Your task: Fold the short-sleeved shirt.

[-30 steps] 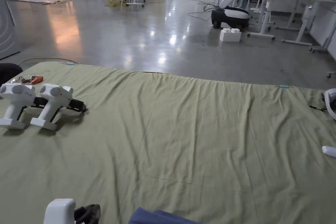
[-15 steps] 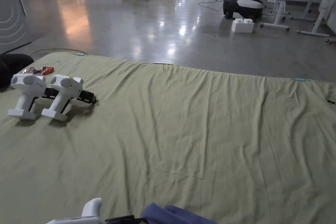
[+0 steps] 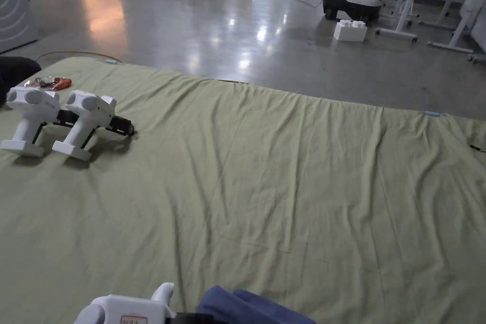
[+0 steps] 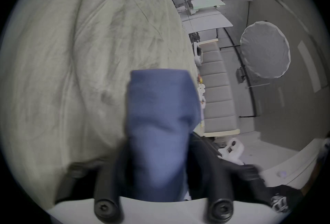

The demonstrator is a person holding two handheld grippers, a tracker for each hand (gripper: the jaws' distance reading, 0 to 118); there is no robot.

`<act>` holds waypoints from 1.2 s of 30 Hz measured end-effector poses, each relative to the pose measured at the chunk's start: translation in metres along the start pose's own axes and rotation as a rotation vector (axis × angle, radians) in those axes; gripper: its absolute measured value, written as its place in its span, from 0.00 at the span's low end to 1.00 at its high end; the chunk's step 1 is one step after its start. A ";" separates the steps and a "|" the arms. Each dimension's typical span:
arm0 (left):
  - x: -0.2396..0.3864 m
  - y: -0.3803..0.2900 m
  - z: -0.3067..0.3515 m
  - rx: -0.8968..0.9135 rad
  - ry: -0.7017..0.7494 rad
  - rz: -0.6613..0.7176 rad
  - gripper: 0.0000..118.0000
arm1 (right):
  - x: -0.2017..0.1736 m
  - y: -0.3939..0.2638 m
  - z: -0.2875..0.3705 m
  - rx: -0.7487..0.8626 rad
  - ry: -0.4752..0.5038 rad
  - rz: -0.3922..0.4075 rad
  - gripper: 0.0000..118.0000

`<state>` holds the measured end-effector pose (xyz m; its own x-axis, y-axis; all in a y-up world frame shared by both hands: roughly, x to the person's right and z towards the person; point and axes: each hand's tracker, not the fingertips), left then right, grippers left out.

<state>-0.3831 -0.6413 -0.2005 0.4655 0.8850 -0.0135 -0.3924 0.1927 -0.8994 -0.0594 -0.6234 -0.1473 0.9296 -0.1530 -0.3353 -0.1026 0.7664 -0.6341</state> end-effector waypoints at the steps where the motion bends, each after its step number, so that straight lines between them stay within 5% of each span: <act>1: -0.001 -0.003 -0.001 0.012 0.042 -0.023 0.23 | -0.002 0.000 0.000 -0.001 -0.010 0.025 0.06; 6: 0.000 -0.007 0.008 0.043 -0.017 0.010 0.21 | -0.019 0.005 0.003 0.008 -0.077 0.176 0.06; 15: 0.038 0.022 0.098 0.062 0.014 -0.059 0.21 | -0.008 0.070 0.026 0.152 -0.135 0.164 0.06; 27: 0.012 0.103 0.331 0.228 0.471 -0.061 0.21 | 0.048 0.151 0.050 0.306 -0.272 0.186 0.06; 36: -0.045 0.132 0.388 0.205 0.740 0.144 0.24 | 0.064 0.141 0.054 0.275 -0.309 0.164 0.06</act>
<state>-0.7639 -0.4912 -0.1486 0.7788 0.4078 -0.4766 -0.5942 0.2362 -0.7689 0.0044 -0.4912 -0.2209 0.9753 0.1463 -0.1656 -0.1986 0.9087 -0.3673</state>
